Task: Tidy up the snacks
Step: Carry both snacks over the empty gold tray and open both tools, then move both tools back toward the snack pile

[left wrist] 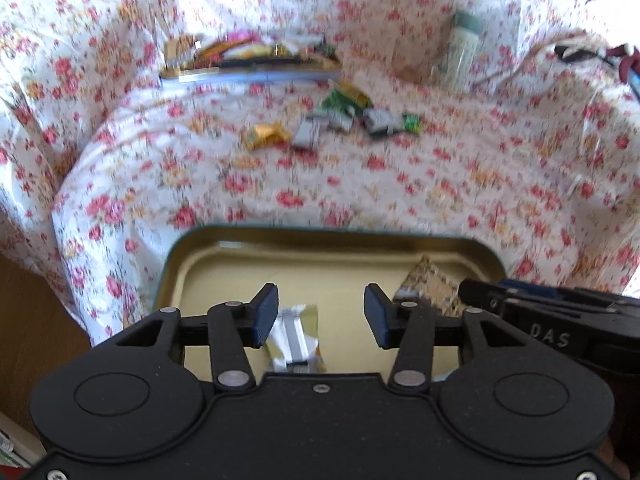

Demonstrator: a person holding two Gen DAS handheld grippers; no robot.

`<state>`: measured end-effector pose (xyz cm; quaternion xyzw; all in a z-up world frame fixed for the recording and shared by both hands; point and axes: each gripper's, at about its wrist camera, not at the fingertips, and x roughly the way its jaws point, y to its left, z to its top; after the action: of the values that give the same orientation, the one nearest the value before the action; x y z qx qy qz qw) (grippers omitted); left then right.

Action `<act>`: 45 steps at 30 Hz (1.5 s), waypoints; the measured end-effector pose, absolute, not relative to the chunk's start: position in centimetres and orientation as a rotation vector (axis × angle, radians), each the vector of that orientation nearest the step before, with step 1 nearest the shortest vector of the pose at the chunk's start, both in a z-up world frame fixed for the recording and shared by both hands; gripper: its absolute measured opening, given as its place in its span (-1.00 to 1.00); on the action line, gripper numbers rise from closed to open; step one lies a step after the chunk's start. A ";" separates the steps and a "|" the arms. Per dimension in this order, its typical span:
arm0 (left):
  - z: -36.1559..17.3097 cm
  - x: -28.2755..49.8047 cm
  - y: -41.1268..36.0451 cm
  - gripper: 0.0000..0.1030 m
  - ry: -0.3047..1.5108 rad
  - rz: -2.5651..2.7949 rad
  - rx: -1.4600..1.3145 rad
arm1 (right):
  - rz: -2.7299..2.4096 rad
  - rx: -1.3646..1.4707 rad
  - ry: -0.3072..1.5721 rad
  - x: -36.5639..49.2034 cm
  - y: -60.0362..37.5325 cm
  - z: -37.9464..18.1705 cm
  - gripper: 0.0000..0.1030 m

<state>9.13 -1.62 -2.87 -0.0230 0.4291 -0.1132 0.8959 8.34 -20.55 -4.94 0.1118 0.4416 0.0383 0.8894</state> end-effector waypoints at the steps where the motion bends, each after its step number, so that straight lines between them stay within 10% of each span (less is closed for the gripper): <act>1: -2.7 9.0 -1.6 0.07 0.869 -0.225 -0.047 | 0.075 0.233 0.913 8.4 -20.6 -4.9 -0.15; 7: -1.3 8.6 -1.7 0.21 0.747 -0.176 -0.031 | 0.010 0.187 0.832 8.5 -20.5 -4.1 -0.10; 14: -0.4 8.8 -2.0 0.25 0.703 -0.181 -0.013 | -0.169 0.081 0.620 8.0 -19.8 -2.4 0.41; 45: -3.3 21.5 -0.1 0.11 0.776 -0.285 0.063 | -0.094 0.075 0.714 19.0 -21.2 -3.5 0.04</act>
<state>21.51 -0.11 -3.31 0.0305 0.3771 -0.1386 0.9152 19.04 -21.16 -3.47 0.0365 0.3492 -0.0462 0.9352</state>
